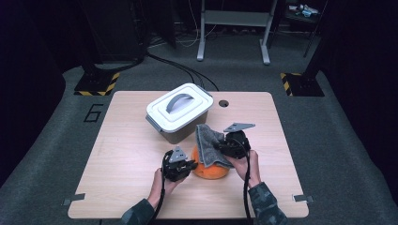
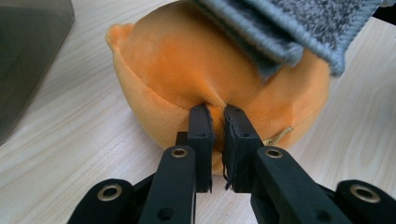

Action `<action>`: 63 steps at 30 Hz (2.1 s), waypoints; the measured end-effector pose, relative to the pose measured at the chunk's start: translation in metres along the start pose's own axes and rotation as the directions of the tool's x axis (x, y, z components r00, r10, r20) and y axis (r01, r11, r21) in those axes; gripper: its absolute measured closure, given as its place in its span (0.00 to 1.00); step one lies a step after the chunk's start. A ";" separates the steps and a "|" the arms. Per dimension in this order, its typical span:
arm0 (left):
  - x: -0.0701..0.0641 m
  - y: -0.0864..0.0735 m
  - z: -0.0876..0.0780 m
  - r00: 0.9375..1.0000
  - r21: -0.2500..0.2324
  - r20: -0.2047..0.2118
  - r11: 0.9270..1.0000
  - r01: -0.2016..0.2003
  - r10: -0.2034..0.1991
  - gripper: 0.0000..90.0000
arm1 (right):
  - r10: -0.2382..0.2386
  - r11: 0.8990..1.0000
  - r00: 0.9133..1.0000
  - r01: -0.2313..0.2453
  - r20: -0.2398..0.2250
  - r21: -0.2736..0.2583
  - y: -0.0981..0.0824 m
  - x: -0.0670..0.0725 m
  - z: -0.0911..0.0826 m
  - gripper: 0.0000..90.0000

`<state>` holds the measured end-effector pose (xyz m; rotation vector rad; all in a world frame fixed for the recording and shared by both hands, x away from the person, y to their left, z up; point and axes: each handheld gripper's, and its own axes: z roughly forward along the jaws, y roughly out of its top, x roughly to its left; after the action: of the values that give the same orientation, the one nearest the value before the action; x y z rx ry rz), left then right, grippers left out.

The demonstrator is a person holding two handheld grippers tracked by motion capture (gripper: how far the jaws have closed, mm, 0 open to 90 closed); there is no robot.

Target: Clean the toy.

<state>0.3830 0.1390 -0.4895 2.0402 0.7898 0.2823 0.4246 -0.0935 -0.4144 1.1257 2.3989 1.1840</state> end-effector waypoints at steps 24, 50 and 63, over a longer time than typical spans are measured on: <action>0.000 -0.004 0.000 0.999 -0.003 0.045 1.000 -0.005 0.005 0.92 | 0.095 0.990 0.991 -0.104 0.098 0.091 -0.030 -0.054 0.013 0.89; -0.001 -0.002 0.005 0.997 0.005 0.075 1.000 -0.010 0.009 0.92 | 0.067 0.990 0.998 -0.069 0.021 0.126 -0.003 -0.040 0.028 0.89; 0.004 0.005 0.008 0.996 0.006 0.050 0.998 0.067 -0.067 0.91 | 0.132 0.988 0.984 -0.140 0.117 0.062 -0.026 -0.065 0.000 0.89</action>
<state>0.3918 0.1348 -0.4904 2.0122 0.8269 0.1910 0.4540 -0.1505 -0.4416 1.3596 2.3266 1.0519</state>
